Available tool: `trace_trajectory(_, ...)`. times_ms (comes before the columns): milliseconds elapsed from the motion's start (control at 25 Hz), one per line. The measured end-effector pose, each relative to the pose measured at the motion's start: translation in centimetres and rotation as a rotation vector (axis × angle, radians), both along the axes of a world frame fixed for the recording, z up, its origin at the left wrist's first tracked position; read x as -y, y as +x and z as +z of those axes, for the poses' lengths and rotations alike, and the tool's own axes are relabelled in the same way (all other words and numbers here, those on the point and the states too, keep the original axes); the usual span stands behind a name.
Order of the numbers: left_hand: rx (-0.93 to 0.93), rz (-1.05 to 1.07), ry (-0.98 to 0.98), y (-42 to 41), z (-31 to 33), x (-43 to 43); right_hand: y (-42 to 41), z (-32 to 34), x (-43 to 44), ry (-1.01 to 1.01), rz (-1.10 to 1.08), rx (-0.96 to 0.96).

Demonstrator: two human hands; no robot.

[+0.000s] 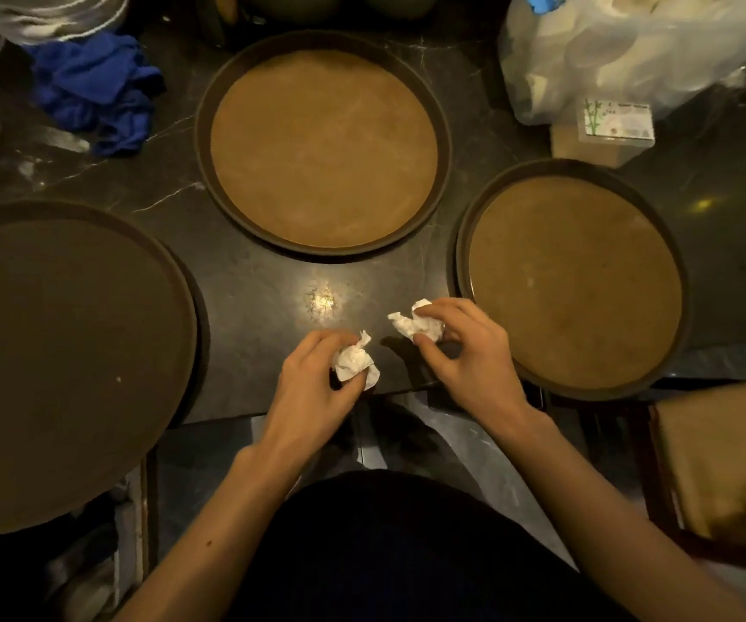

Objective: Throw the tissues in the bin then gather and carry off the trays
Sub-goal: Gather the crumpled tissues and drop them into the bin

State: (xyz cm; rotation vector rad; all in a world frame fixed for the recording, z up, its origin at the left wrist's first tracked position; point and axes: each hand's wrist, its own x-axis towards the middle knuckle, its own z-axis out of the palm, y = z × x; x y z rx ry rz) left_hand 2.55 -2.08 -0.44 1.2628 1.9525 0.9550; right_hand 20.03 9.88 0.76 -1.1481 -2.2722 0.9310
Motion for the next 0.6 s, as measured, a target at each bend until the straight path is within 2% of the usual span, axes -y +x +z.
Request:
trace_trajectory(160,0.029,-0.123,0.015,2.3,0.3,0.5,3.2,0.8,3.1,0.005,-0.128,-0.031)
trace_trajectory(360,0.013,-0.178,0.067,7.2,1.1,2.0,9.2,1.0,6.2,-0.007,-0.262,-0.08)
trace_trajectory(600,-0.019,-0.258,0.077,19.2,1.1,5.0,22.0,0.5,12.0,0.074,-0.404,-0.088)
